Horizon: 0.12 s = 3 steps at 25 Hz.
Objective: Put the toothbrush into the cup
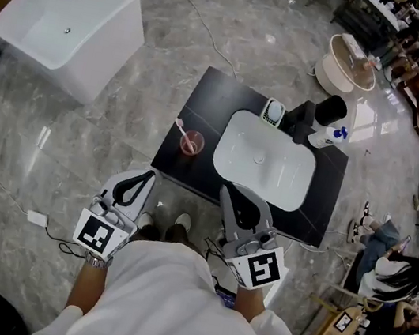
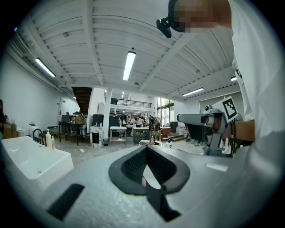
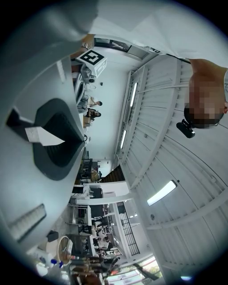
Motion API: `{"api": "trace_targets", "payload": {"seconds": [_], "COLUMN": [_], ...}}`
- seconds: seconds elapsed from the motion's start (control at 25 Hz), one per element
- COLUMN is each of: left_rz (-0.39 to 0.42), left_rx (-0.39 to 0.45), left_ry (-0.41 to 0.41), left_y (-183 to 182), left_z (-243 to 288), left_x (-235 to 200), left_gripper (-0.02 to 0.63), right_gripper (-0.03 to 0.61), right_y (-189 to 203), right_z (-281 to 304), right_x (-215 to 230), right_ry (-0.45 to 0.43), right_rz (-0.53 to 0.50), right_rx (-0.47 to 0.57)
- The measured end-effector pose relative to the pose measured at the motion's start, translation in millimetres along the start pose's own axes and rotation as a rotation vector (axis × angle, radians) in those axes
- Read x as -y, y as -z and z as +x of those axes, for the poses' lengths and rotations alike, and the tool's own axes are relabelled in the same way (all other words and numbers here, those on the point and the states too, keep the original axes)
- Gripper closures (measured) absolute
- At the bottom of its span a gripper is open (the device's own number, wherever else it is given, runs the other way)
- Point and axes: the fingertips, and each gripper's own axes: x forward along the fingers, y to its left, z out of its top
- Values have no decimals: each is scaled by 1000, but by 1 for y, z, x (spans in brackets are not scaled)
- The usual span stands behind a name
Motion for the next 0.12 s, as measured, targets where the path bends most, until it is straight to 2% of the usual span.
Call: {"api": "trace_targets", "payload": {"seconds": [0.12], "left_rz": [21], "left_rx": [-25], "left_ry": [10], "left_y": [5], "left_z": [0], "left_x": [1], "left_gripper": [612], "right_gripper": [568], "right_y": [1], "right_z": [-1], "right_x": [2], "right_ry": [2], "right_rz": [2], "right_rx": [-2]}}
